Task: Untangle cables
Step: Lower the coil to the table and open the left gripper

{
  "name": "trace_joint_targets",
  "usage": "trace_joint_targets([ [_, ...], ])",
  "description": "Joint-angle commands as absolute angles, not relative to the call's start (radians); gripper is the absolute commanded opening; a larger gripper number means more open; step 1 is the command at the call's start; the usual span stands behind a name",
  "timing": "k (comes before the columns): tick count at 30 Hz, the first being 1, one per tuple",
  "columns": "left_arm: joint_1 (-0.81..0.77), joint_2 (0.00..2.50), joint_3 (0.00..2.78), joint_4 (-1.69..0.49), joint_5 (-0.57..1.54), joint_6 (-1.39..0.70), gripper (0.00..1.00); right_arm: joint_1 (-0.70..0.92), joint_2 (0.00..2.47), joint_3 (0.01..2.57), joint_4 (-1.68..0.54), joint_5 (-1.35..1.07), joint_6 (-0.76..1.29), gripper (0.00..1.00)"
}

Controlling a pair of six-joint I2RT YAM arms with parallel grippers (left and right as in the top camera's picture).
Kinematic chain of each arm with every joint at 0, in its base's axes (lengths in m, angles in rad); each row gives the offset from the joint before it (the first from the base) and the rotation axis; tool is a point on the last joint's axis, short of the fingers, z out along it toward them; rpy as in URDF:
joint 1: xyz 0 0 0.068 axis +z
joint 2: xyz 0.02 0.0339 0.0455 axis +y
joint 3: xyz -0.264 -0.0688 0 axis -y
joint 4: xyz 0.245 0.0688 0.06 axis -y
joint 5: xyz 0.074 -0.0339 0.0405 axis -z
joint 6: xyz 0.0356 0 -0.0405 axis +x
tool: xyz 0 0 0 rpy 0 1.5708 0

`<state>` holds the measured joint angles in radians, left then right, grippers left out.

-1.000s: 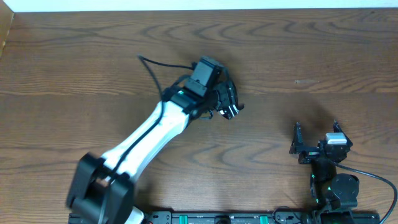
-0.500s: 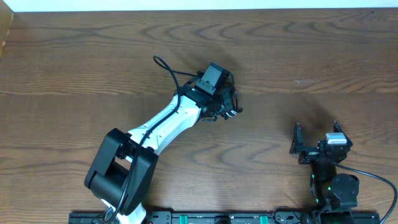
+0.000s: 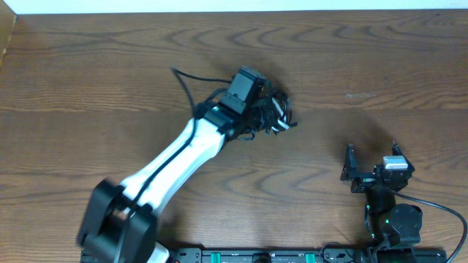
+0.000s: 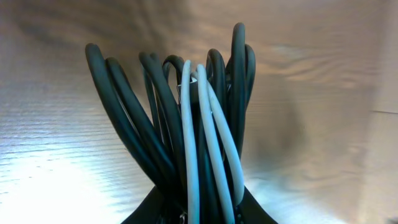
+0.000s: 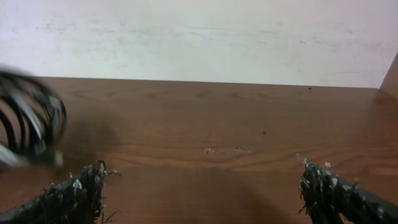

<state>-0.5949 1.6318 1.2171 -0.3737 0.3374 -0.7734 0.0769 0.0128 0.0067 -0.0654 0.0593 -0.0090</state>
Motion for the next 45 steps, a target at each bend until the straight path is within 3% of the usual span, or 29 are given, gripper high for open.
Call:
trace_joint_targets([
  [1,-0.595,1.592,1.241,-0.396,0.355,-0.735,0.20,0.073,0.009,0.005,-0.068,0.064,-0.016,0.99],
  [8,-0.595,1.663,1.187,-0.441,0.355,-0.688,0.21,0.073,0.009,0.005,-0.068,0.064,-0.016,0.99],
  [9,-0.595,1.681,1.185,-0.447,0.355,-0.688,0.26,0.073,0.009,0.005,-0.068,0.064,-0.016,0.99],
  [10,-0.595,1.700,1.185,-0.452,0.355,-0.688,0.38,0.073,0.009,0.005,-0.068,0.064,-0.016,0.99],
  [13,-0.595,1.748,1.185,-0.464,0.360,-0.688,0.40,0.073,0.009,0.005,-0.068,0.064,-0.016,0.99],
  [17,-0.595,1.776,1.185,-0.457,0.436,-0.688,0.22,0.073,0.009,0.005,-0.068,0.064,-0.016,0.99],
  [24,-0.595,1.775,1.186,-0.432,0.490,-0.688,0.23,0.073,0.009,0.005,-0.068,0.064,-0.016,0.99],
  [25,-0.595,1.775,1.186,-0.432,0.490,-0.688,0.21,0.073,0.009,0.005,-0.068,0.064,-0.016,0.99],
  [26,-0.595,1.775,1.186,-0.432,0.491,-0.688,0.09,0.073,0.009,0.005,-0.068,0.064,-0.016,0.99],
  [27,-0.595,1.775,1.186,-0.432,0.497,-0.688,0.08,0.073,0.009,0.005,-0.068,0.064,-0.016,0.99],
  [35,-0.594,1.775,1.187,-0.232,0.801,-0.689,0.08,0.073,0.009,0.005,-0.068,0.064,-0.016,0.99],
  [41,-0.594,1.779,1.185,-0.262,0.775,-0.650,0.08,0.073,0.009,0.005,-0.068,0.064,-0.016,0.99],
  [45,-0.594,1.787,1.185,-0.377,0.599,-0.624,0.08,0.073,0.009,0.005,-0.068,0.064,-0.016,0.99],
])
